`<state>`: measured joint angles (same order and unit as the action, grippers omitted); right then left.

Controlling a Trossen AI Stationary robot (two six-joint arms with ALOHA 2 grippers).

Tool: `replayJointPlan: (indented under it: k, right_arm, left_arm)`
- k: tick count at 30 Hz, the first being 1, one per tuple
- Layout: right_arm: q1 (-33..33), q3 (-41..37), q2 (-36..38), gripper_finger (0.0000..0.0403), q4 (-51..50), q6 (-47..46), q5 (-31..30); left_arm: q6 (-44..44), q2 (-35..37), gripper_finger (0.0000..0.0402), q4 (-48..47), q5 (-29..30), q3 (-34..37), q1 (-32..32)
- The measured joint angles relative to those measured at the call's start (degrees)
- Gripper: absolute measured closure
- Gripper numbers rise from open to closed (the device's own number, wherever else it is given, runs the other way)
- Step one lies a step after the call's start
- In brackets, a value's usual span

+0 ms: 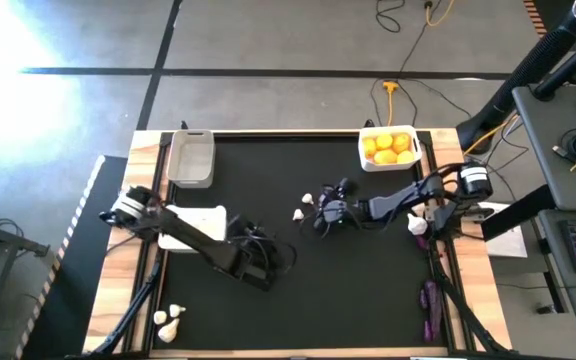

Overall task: Sort produce into baskets
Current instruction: Put the white garlic into the bottom white bin

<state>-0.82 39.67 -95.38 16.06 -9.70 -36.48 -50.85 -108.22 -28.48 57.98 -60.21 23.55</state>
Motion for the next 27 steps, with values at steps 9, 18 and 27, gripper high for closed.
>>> replayJointPlan:
  k: [9,18,27]
  right_arm:
    - [-6.0,-8.8,-3.9,0.0078,30.7,4.7,5.7]
    - [-8.7,-4.8,-15.0,0.0078,35.7,4.9,7.5]
    - [-8.1,1.7,-23.3,0.0078,39.8,0.8,11.9]
  left_arm:
    - [-2.2,-8.9,0.0157,10.0,0.6,0.0,-0.1]
    - [-4.4,-12.1,0.0157,11.0,1.9,-1.4,-0.1]
    - [-7.3,-11.4,0.0157,8.0,1.5,-1.3,-0.1]
